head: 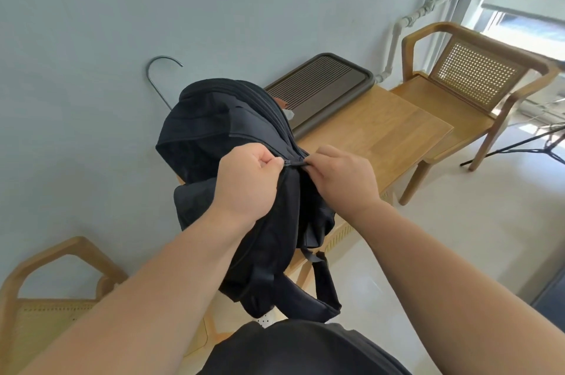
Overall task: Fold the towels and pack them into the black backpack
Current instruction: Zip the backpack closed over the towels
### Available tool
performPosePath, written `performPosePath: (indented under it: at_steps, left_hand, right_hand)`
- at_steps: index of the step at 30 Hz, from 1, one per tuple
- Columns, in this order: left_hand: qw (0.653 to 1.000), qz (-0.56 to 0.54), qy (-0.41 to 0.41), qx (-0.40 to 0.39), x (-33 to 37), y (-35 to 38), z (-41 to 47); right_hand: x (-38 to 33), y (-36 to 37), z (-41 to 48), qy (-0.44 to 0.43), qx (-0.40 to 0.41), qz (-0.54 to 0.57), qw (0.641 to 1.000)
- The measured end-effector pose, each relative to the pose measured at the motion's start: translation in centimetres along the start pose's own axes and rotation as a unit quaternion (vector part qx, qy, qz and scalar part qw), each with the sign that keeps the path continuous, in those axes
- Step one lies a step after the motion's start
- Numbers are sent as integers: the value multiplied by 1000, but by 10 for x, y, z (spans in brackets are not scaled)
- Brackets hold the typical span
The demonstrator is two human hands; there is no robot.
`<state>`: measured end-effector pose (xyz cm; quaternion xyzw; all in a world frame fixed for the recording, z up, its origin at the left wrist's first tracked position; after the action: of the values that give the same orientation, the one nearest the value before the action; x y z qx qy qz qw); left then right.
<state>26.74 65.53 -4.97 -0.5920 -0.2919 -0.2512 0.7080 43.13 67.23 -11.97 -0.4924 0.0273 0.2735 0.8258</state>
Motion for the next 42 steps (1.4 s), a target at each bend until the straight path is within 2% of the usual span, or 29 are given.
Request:
performPosePath:
  at_steps: [6,8,11,15,18,23,25,28,31,33,38,42]
  left_hand:
    - [1000,-2,-6,-25,3,7,1]
    - [999,-9,-18,-45,1,6,-1]
    - [998,-19,-19,-65,1,6,-7]
    - [998,-32,-15,-46,3,7,-9]
    - [999,-29,-24,-29,5,9,-7]
    - [983,-116,-140,-40,-12,21,1]
    - [982,-123,-136,-41,-11,27,1]
    - [993,-81,-78,-26,-5,30,-2]
    - [999,-36,0,-24,3,31,-8]
    - [999,-24,14,-38,1,34,-12]
    - [995,-77,-45,-52,-17,50,-24]
    - [992,-96,-73,-29,-16,54,-25]
  right_hand:
    - [8,-3,-1,10,-27,20,999]
    - [2,-8,-2,-3,-52,67,996]
    - [-16,-17,-1,-53,-42,131,989]
    - [-22,-15,0,-94,-23,38,995]
    - [-25,-9,-1,-86,-8,-56,995]
    - [-15,1,1,-95,-27,-129,987]
    - [-11,1,0,-107,-14,-131,985]
    - [-6,-4,-2,-117,13,-113,987]
    - [1,-8,-5,-102,41,-88,990]
    - [3,-6,-11,-80,53,-76,992]
    - [0,-3,-18,-27,87,-58,994]
    - [-4,-3,-17,-1,95,-61,994]
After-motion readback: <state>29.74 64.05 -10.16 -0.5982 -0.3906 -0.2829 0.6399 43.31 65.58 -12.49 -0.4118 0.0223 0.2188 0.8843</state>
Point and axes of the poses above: each hand's wrist, its own z-axis towards the middle knuckle, its own y-axis out of the palm, x = y × z, the point moved 5 cm from there along z, towards the middle knuckle, and after that the axes turned 3 degrees about -y, right-handed, at the moved point
